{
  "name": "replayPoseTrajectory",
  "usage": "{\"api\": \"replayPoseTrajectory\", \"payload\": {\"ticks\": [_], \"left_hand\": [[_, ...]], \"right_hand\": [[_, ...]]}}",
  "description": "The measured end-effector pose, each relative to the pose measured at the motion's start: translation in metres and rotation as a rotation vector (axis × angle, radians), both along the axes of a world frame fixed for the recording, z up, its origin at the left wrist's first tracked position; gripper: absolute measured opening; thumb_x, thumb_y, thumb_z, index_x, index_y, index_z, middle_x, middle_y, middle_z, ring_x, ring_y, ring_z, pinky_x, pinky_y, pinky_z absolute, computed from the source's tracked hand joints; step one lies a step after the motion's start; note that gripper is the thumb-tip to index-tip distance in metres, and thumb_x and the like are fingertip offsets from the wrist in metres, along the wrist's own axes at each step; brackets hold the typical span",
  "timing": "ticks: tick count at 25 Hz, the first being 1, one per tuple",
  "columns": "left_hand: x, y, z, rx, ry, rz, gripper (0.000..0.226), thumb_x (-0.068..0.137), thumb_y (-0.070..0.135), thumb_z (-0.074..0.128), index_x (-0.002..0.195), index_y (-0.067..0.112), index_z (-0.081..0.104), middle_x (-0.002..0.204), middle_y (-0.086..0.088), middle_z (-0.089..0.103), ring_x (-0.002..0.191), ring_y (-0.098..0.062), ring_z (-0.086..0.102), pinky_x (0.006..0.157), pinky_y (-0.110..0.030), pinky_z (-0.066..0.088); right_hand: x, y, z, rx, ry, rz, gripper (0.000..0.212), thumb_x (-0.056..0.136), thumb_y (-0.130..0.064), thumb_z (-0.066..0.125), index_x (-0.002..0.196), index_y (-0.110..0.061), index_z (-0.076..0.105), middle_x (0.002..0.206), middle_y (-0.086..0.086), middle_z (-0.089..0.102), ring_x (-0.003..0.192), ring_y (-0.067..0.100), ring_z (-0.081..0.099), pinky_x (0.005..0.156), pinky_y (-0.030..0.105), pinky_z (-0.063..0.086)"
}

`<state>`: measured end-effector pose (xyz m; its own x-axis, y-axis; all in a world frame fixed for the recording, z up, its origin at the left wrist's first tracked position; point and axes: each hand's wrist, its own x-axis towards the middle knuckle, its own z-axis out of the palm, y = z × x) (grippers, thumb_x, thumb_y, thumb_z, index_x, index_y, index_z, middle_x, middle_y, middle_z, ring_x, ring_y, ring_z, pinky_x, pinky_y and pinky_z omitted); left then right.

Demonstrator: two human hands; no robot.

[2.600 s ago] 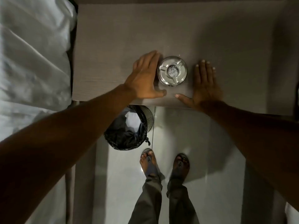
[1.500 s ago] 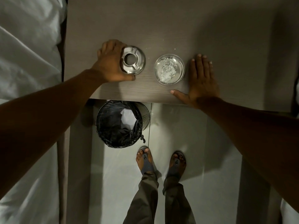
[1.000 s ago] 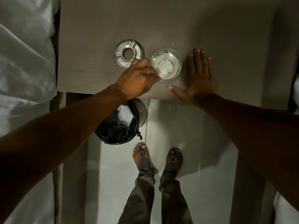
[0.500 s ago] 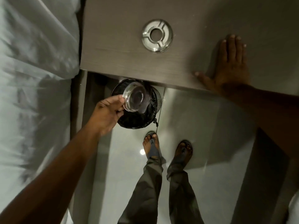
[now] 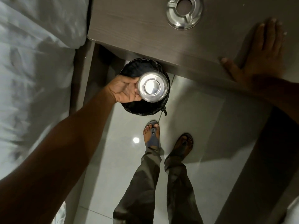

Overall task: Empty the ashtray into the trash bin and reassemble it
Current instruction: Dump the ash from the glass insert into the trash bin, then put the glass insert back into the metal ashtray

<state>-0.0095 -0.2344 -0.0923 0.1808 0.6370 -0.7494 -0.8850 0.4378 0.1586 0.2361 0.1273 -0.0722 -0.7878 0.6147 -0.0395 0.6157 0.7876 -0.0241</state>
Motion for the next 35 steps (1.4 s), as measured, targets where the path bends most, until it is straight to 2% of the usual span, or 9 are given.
{"api": "replayPoseTrajectory", "payload": {"ticks": [3,5,8,17,23,26,29,31,35], "left_hand": [[-0.007,0.004,-0.007,0.001,-0.037,0.075,0.066,0.075,0.017,0.075,0.135,0.010,0.048,0.133,-0.011,0.042,0.122,-0.026,0.040,0.110,-0.038,0.024],[-0.008,0.011,-0.010,-0.046,-0.020,0.019,0.054,0.067,0.015,0.084,0.116,0.010,0.062,0.112,-0.006,0.057,0.094,-0.017,0.052,0.091,-0.031,0.042],[-0.009,0.017,-0.012,-0.087,0.000,-0.075,0.036,0.058,0.016,0.093,0.088,0.014,0.072,0.078,0.002,0.063,0.060,-0.008,0.045,0.062,-0.025,0.043],[-0.010,0.021,-0.008,-0.121,0.000,-0.120,0.008,0.078,0.018,0.070,0.085,0.014,0.072,0.074,0.002,0.062,0.061,-0.008,0.045,0.063,-0.026,0.042],[-0.014,0.030,0.038,-0.135,0.128,-0.120,0.013,0.086,0.017,0.062,0.079,0.015,0.073,0.071,0.003,0.059,0.065,-0.009,0.039,0.066,-0.026,0.036],[-0.016,0.069,0.096,0.115,0.486,-0.079,0.010,0.077,0.017,0.081,0.087,0.017,0.077,0.074,0.003,0.068,0.069,-0.010,0.055,0.068,-0.029,0.046],[0.010,0.135,0.134,0.379,1.411,-0.061,0.008,0.087,0.014,0.074,0.093,0.017,0.077,0.086,0.012,0.073,0.082,-0.005,0.063,0.080,-0.026,0.050],[0.034,0.184,0.136,0.561,1.971,-0.251,0.007,0.091,0.011,0.071,0.093,0.014,0.077,0.093,0.011,0.072,0.092,-0.012,0.062,0.086,-0.039,0.044],[0.043,0.225,0.098,0.667,2.280,-0.600,0.012,0.093,0.010,0.067,0.095,0.010,0.079,0.097,-0.004,0.076,0.090,-0.036,0.064,0.081,-0.056,0.042]], "right_hand": [[0.000,0.003,-0.003,-0.005,0.019,-0.012,0.123,0.086,-0.093,0.033,0.161,0.003,0.011,0.169,0.030,0.012,0.156,0.046,0.010,0.126,0.059,0.010],[0.001,0.003,-0.002,0.004,0.025,-0.012,0.122,0.087,-0.093,0.034,0.161,0.002,0.011,0.169,0.029,0.012,0.156,0.046,0.010,0.126,0.059,0.010],[0.001,0.003,-0.001,-0.018,0.018,-0.010,0.123,0.086,-0.093,0.033,0.162,0.002,0.010,0.169,0.030,0.011,0.156,0.047,0.010,0.127,0.059,0.009],[0.002,0.003,-0.001,-0.032,0.011,-0.027,0.123,0.085,-0.094,0.033,0.162,0.000,0.010,0.170,0.028,0.009,0.157,0.045,0.008,0.127,0.058,0.009],[0.001,0.002,0.003,-0.057,0.021,-0.027,0.123,0.086,-0.093,0.034,0.162,0.001,0.010,0.170,0.028,0.010,0.157,0.045,0.008,0.128,0.056,0.006],[0.000,0.003,0.005,-0.076,0.046,-0.035,0.122,0.085,-0.088,0.037,0.162,0.003,0.014,0.169,0.030,0.012,0.156,0.048,0.009,0.127,0.058,0.006],[-0.001,0.000,0.006,-0.067,0.038,-0.021,0.122,0.086,-0.090,0.031,0.161,0.005,0.016,0.168,0.031,0.013,0.156,0.048,0.011,0.127,0.058,0.008],[-0.001,0.002,0.011,-0.072,0.046,0.000,0.121,0.087,-0.089,0.034,0.160,0.007,0.020,0.167,0.033,0.016,0.156,0.048,0.013,0.126,0.059,0.011],[-0.001,0.002,0.005,-0.065,0.029,0.014,0.119,0.084,-0.084,0.046,0.159,0.006,0.026,0.166,0.032,0.022,0.155,0.048,0.019,0.126,0.060,0.015]]}}
